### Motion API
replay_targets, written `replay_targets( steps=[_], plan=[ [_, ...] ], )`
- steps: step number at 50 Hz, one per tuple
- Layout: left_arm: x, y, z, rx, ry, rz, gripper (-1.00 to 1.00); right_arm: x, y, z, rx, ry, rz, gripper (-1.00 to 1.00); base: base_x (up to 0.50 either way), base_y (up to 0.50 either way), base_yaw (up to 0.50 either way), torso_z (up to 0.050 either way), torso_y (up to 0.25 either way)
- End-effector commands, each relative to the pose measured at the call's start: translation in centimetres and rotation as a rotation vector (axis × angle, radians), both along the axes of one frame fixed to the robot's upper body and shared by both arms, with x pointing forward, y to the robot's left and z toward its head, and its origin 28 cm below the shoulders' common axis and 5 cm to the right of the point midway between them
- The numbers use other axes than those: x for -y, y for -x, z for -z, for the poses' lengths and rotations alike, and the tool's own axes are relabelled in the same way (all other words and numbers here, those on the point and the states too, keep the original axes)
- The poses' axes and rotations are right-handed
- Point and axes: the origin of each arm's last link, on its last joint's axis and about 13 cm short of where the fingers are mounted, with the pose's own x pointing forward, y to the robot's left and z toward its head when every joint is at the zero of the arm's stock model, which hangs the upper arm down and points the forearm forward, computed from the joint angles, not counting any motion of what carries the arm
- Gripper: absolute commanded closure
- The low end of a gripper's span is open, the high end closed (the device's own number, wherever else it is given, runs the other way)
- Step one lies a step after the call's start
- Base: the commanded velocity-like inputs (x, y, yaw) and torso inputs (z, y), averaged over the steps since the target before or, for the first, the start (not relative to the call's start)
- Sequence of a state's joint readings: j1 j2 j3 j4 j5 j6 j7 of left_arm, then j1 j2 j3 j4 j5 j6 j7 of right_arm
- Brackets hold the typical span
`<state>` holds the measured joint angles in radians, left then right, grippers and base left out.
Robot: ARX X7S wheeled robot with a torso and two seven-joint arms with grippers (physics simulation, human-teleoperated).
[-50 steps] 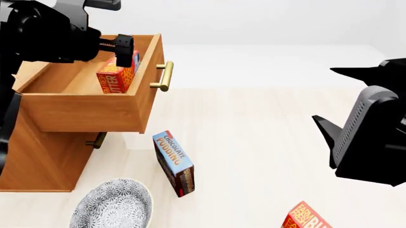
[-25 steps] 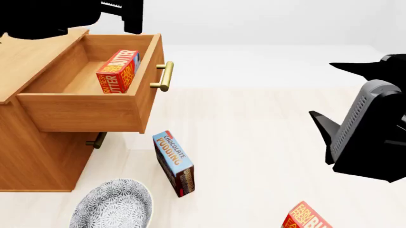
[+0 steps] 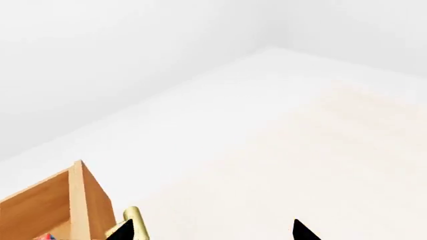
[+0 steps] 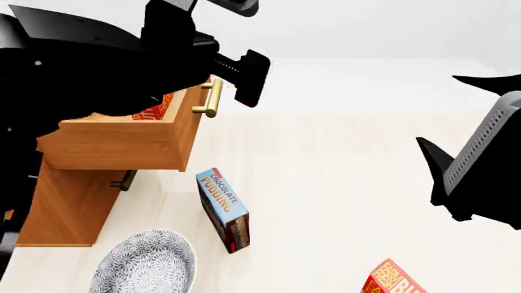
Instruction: Put the butter at the front in the top drawer of the cabinet and close it.
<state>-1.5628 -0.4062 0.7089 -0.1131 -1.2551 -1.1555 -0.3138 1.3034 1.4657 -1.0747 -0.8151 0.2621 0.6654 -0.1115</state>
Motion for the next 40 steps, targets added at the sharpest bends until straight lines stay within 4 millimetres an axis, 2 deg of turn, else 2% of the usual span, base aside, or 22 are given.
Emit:
replay_targets(
  steps=[1,9,20,28,40],
  plan=[
    [2.9,1.7,3.0,-0.044,-0.044,0.113,-1.00,0.4,0.2,0.2,-0.003,-0.017,0.039,-1.00,0.00,0.00,0.00,0.000,0.000],
    [4.3,1.9,5.7,-0.096,-0.070,0.148,-1.00,0.6,0.6,0.4,-0.006,-0.018,0.049,-1.00,0.00,0.00,0.00,0.000,0.000],
    [5.0,1.0,8.5,-0.155,-0.094,0.136,-1.00,0.7,0.8,0.8,-0.016,-0.021,0.053,-1.00,0.00,0.00,0.00,0.000,0.000],
    [4.8,0.2,10.2,-0.188,-0.105,0.107,-1.00,0.7,0.7,0.9,-0.020,-0.022,0.054,-1.00,0.00,0.00,0.00,0.000,0.000],
    [3.5,-1.7,11.9,-0.229,-0.099,0.004,-1.00,0.6,0.8,1.2,-0.028,-0.025,0.052,-1.00,0.00,0.00,0.00,0.000,0.000]
  ],
)
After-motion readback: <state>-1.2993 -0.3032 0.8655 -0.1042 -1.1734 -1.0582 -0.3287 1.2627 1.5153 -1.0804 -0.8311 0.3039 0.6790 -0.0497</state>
